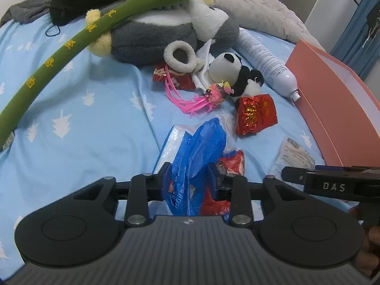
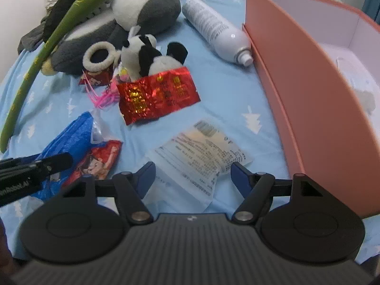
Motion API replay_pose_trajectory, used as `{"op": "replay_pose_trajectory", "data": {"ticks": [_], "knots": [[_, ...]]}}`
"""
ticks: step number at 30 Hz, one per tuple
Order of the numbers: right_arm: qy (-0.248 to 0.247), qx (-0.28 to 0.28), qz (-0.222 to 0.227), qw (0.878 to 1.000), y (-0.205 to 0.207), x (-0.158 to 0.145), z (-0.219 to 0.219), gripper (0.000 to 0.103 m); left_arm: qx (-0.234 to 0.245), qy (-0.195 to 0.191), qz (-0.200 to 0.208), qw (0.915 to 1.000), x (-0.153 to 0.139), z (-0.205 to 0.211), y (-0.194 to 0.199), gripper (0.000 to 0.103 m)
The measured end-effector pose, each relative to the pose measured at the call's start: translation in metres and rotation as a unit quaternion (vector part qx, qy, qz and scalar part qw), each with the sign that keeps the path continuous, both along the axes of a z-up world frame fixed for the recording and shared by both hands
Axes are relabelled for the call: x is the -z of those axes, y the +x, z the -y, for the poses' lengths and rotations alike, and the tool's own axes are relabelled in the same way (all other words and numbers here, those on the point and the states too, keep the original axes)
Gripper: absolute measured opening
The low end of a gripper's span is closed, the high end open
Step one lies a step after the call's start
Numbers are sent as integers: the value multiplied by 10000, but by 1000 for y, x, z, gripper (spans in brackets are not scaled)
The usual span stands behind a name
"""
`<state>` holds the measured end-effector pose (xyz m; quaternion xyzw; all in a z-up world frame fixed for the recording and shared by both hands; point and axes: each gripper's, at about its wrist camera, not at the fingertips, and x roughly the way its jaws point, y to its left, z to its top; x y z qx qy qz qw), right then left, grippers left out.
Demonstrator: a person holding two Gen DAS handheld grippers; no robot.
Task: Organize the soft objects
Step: 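Close the left gripper on the tissue pack while the right grasps the clear bag, then carry the tissue pack and clear bag in both grippers over the pink box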
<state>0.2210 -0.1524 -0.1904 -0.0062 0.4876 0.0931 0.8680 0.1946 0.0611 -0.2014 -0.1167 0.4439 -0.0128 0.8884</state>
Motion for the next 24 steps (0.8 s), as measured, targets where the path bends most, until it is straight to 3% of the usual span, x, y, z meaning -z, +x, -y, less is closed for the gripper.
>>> {"op": "replay_pose_trajectory", "data": {"ticks": [4,6,7,10,14,24], "knots": [[30,15,19,10000,3,5,1,64,95,18,38,9999,3,3,0,20],[10,18,60,10000,3,5,1,54,94,10,53,9999,2,3,-1,12],[-1,27,65,10000,3,5,1,45,66,-31,80,9999,1,2,-2,11],[50,73,56,9999,2,3,5,31,0,-2,178,9998,-7,3,-7,9],[-1,35,195,9998,-6,-10,8,25,-77,-63,235,9997,-17,4,-14,8],[106,-140,285,9994,-36,-45,18,24,-268,-211,470,9983,-59,12,-50,8]]}}
